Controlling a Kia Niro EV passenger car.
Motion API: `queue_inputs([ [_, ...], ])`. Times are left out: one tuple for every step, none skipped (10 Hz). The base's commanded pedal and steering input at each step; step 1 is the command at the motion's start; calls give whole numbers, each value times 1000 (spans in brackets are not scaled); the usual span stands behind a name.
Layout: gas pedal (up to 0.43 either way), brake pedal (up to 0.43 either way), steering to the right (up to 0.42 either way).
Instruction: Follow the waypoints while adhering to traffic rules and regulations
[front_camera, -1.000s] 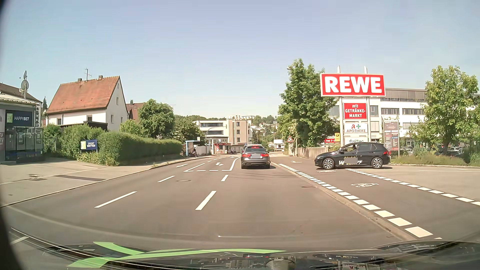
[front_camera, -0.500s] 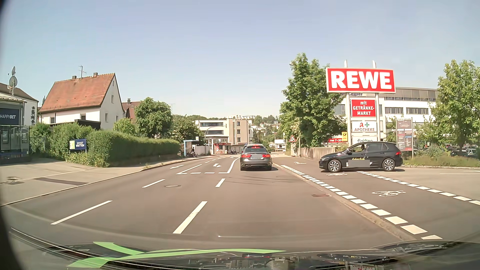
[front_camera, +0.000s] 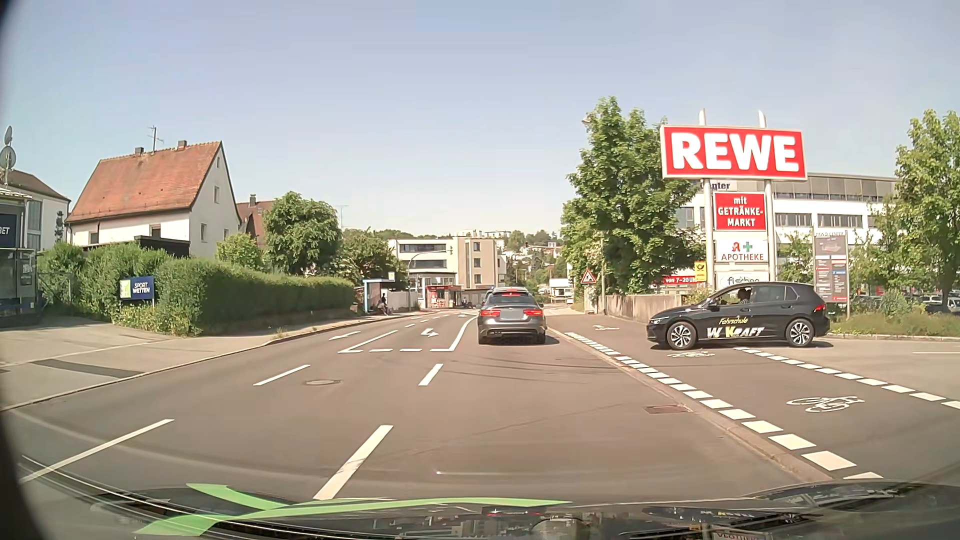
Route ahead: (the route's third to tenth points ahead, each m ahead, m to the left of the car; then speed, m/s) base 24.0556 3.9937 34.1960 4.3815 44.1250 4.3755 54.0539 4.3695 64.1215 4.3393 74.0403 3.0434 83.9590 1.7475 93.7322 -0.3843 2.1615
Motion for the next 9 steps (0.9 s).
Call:
queue_inputs([
  [0, 274, -5],
  [0, 274, -5],
  [0, 274, -5],
  [0, 274, -5],
  [0, 268, -4],
  [0, 274, -4],
  [0, 268, -4],
  [0, 268, -4],
  [0, 274, -4],
])
